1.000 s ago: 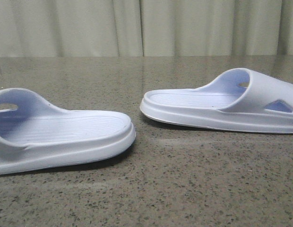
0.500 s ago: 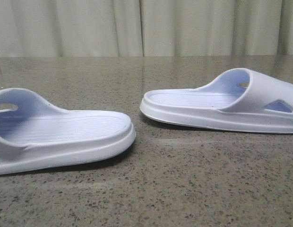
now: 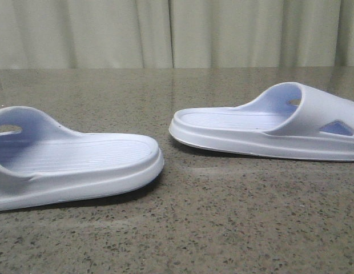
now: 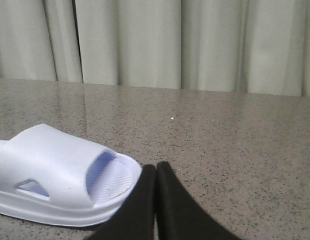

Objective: Insert blue slippers together front up

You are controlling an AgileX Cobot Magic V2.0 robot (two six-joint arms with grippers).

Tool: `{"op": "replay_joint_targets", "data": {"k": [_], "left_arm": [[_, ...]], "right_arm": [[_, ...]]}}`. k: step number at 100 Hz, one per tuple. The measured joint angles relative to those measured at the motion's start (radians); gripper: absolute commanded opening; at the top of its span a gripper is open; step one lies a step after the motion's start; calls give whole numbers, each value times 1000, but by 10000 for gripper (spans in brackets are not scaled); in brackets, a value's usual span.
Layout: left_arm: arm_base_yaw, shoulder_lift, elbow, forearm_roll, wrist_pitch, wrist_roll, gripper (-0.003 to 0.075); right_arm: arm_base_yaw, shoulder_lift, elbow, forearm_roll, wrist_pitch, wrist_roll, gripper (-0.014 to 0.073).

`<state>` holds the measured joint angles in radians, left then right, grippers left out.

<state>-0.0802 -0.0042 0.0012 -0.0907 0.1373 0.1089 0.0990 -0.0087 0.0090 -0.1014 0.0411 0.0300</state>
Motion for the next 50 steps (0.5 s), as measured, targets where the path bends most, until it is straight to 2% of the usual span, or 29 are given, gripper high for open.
{"op": "replay_joint_targets", "data": {"k": [50], "left_arm": [[0, 0, 0, -10, -14, 0, 15]], "right_arm": [[0, 0, 0, 0, -41, 0, -107]]}}
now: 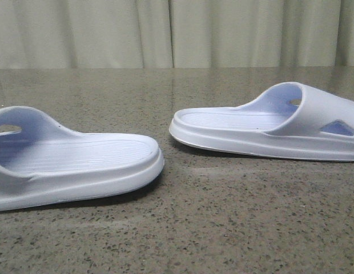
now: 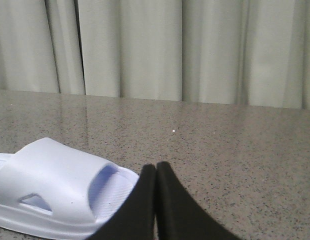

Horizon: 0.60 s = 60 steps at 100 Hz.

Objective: Insert blue slippers together front up

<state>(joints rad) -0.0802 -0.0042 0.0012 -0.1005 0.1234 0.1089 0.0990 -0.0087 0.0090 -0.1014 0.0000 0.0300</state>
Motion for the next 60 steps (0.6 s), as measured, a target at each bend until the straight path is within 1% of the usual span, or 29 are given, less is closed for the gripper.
{"op": "replay_joint_targets", "data": {"k": [8, 15, 22, 28, 34, 41, 48, 60], "left_arm": [[0, 0, 0, -34, -21, 0, 15], [0, 0, 0, -96, -34, 0, 15], [0, 0, 0, -195, -38, 0, 15], [0, 0, -4, -308, -38, 0, 15], [0, 0, -21, -419, -27, 0, 15], [0, 0, -60, -506, -1, 0, 15], [0, 0, -119, -549, 29, 0, 15], [0, 41, -251, -571, 81, -2, 15]], "right_arm": [[0, 0, 0, 0, 0, 0, -106], [0, 0, 0, 0, 0, 0, -106], [0, 0, -3, 2, 36, 0, -106], [0, 0, -22, 12, 89, 0, -106], [0, 0, -63, 23, 143, 0, -106], [0, 0, -124, 40, 188, 0, -106], [0, 19, -196, 62, 222, 0, -106], [0, 87, -334, 91, 291, 0, -106]]}}
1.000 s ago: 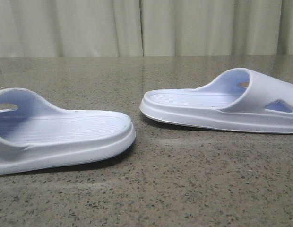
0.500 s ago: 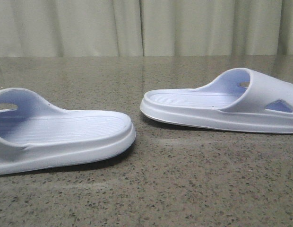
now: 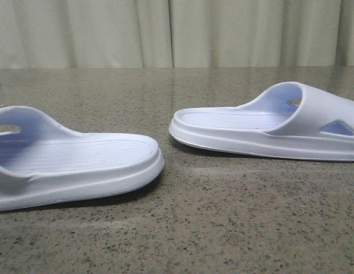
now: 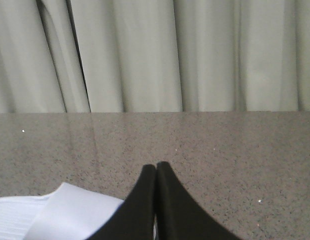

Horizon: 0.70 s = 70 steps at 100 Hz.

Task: Insert blue slippers together front up
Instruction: 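Lower the left gripper onto the slipper's sole edge and close it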

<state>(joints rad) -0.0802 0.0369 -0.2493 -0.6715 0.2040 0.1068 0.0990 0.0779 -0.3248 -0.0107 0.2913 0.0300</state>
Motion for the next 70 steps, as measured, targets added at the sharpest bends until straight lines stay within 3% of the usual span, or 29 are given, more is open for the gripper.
{"op": "replay_joint_targets", "data": {"k": [20, 35, 51, 61, 70], "left_arm": [[0, 209, -263, -2, 189, 0, 16], [0, 333, -364, -2, 277, 0, 16], [0, 386, -372, -10, 301, 0, 53], [0, 398, -365, -14, 301, 0, 160], [0, 402, -365, -15, 301, 0, 306]], "right_arm": [[0, 167, -254, 35, 187, 0, -106], [0, 248, -338, 88, 240, 0, -63], [0, 272, -342, 116, 262, 0, 172], [0, 274, -342, 122, 266, 0, 361], [0, 274, -342, 125, 264, 0, 430]]}}
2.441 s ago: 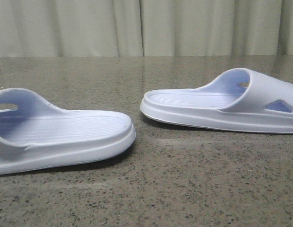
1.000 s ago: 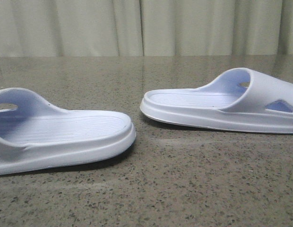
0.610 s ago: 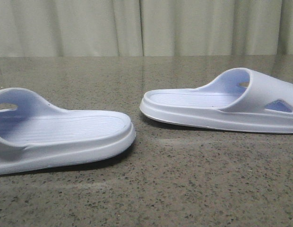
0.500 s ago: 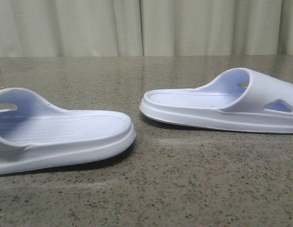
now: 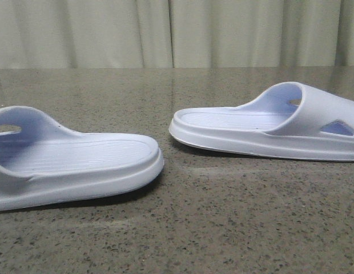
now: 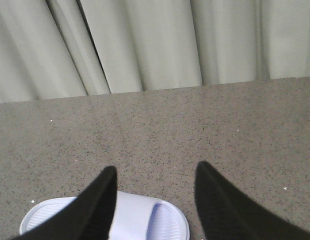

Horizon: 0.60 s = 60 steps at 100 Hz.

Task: Insert blue slippers together front up
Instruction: 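Lower the left gripper onto the slipper's sole edge and close it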

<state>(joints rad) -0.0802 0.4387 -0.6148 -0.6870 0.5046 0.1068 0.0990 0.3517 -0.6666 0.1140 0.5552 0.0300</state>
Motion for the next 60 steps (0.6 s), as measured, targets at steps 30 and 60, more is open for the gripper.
{"op": "replay_joint_targets", "data": {"k": [30, 60], "left_arm": [[0, 4, 17, -12, 0, 0, 519], [0, 4, 163, -2, -22, -199, 519]], "right_arm": [[0, 8, 0, 3, -28, 0, 435], [0, 10, 0, 5, -49, 0, 435]]}}
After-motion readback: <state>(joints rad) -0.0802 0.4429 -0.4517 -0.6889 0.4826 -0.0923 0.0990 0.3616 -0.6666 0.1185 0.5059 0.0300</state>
